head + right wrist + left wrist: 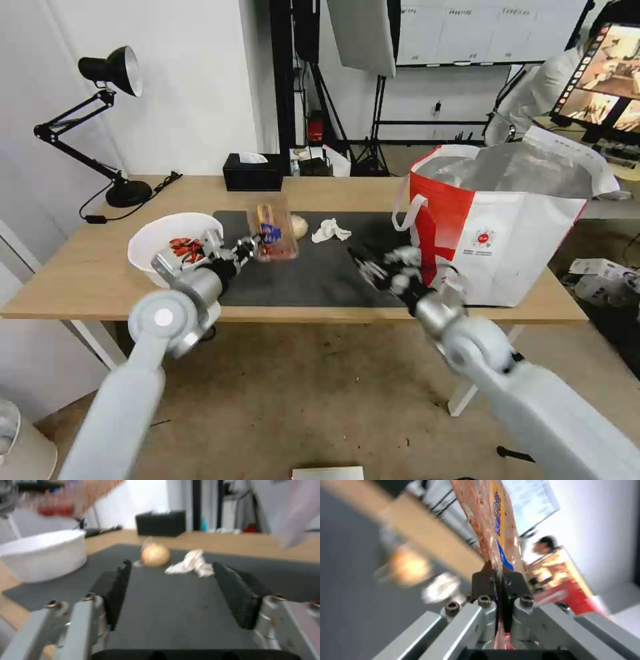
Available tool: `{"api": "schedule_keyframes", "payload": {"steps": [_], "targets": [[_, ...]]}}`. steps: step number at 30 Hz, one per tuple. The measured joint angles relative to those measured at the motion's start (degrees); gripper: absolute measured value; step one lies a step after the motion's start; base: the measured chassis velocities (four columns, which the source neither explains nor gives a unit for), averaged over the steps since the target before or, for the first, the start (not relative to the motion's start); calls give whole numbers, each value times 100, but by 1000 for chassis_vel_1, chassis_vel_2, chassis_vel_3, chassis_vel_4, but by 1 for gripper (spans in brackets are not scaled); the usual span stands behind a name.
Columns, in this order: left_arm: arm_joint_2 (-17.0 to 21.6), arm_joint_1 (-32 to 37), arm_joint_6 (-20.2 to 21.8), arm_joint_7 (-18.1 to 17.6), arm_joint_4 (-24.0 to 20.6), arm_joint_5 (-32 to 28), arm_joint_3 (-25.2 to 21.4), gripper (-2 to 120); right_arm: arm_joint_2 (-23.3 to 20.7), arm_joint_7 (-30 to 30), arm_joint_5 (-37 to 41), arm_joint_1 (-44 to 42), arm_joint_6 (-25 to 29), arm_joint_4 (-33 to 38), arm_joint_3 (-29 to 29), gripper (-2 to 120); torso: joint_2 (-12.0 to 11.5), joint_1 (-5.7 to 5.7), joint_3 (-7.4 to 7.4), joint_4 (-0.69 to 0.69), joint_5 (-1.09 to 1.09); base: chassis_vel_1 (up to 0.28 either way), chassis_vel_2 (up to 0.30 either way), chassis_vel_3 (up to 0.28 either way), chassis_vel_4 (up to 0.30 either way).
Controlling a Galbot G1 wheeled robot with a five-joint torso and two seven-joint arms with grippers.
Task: Pick up the trash from the table and place it into the takeout bag.
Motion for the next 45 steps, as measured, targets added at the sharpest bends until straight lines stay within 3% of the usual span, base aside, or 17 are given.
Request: {"api": "schedule_keyframes", "payload": {"steps": [6,8,9,12,13,16,17,19,21,22,25,31,36,45], "targets": [[86,-894,-409,75,107,196,736,0,-64,342,-130,-885,-15,595,389,88,0,0,1,0,2,0,0,0,0],[85,-1566,-661,28,313,315,1336,0,-42,415,-274,-1179,-51,759,469,98,0,0,1,0,3,0,0,0,0],[85,-1566,-661,28,313,315,1336,0,-42,415,-274,-1179,-51,759,469,98,0,0,1,0,3,0,0,0,0],[-88,-2724,-1023,-156,835,701,2493,0,173,449,-472,-1351,-100,785,464,100,-1,2,2,0,3,0,0,0,0],[-88,-2724,-1023,-156,835,701,2493,0,173,449,-472,-1351,-100,785,464,100,-1,2,2,0,3,0,0,0,0],[-466,-3648,-1210,-317,1441,1067,3425,0,522,456,-643,-1479,-187,766,389,100,-1,2,2,-1,4,0,0,0,0],[-466,-3648,-1210,-317,1441,1067,3425,0,522,456,-643,-1479,-187,766,389,100,-1,2,2,-1,4,0,0,0,0],[-831,-4177,-1258,-336,1926,1574,3961,0,709,454,-774,-1532,-220,746,341,100,-1,2,2,-1,5,0,0,0,0],[-1169,-4619,-1265,-252,2367,2145,4438,0,801,448,-861,-1569,-233,733,316,100,-1,2,2,-1,5,0,0,0,0],[-1169,-4619,-1265,-252,2367,2145,4438,0,801,448,-861,-1569,-233,733,316,100,-1,2,2,-1,5,0,0,0,0],[-1559,-5073,-1264,2,2847,2941,4970,0,835,437,-958,-1616,-241,738,306,100,-1,2,2,-1,6,0,0,0,0],[-1801,-5280,-1255,277,3170,3357,5334,0,839,427,-983,-1713,-242,807,333,100,-1,1,2,0,4,0,0,0,0],[-1795,-5293,-1251,353,3174,3384,5499,2,838,410,-997,-1791,-232,813,364,100,-1,2,2,1,4,0,0,0,0],[-1756,-5333,-1241,242,3030,3088,5517,36,883,388,-1022,-1805,-220,780,356,100,-1,1,2,1,3,0,0,0,0]]}}
